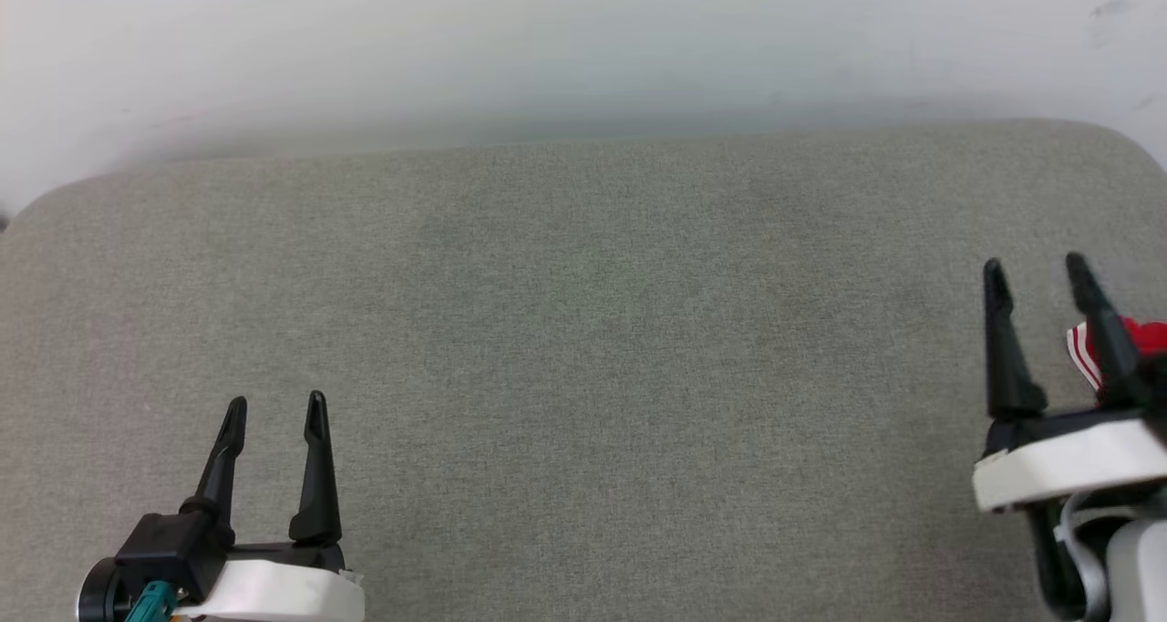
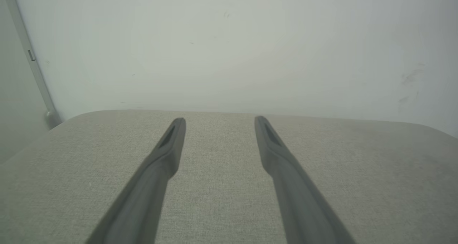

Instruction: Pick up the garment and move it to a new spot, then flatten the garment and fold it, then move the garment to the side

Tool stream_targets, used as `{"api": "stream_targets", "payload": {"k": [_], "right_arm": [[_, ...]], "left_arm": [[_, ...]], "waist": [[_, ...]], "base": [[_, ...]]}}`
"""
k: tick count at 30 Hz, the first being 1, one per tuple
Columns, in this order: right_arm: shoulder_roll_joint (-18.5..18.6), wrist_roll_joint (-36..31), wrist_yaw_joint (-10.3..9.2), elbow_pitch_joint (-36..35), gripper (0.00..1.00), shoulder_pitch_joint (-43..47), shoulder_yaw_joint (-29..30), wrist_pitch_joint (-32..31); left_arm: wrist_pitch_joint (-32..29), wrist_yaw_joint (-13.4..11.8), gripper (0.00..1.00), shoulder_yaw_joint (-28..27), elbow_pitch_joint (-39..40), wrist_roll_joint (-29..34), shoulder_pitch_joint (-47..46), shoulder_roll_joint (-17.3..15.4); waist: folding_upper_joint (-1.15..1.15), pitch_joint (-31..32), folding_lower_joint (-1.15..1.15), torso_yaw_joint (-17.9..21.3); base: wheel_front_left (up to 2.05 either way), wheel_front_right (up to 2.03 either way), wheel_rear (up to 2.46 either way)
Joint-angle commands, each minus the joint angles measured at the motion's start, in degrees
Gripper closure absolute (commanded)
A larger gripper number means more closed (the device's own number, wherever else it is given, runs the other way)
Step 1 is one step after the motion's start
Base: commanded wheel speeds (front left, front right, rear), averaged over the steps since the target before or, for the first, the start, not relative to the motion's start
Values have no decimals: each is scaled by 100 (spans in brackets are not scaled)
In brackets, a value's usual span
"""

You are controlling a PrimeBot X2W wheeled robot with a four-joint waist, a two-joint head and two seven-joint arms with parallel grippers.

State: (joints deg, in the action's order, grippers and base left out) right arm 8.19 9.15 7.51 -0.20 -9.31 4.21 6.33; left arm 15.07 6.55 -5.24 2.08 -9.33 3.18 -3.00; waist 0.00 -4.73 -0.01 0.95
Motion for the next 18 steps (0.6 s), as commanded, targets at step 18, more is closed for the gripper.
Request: {"api": "stream_targets", "payload": {"k": [18], "right_arm": [[-501, -271, -4, 124, 0, 608, -439, 739]], "left_arm": [[11, -7, 0, 44, 15, 58, 131, 14]], "waist": [[0, 93, 1, 28]], "base": [[0, 0, 0]]}}
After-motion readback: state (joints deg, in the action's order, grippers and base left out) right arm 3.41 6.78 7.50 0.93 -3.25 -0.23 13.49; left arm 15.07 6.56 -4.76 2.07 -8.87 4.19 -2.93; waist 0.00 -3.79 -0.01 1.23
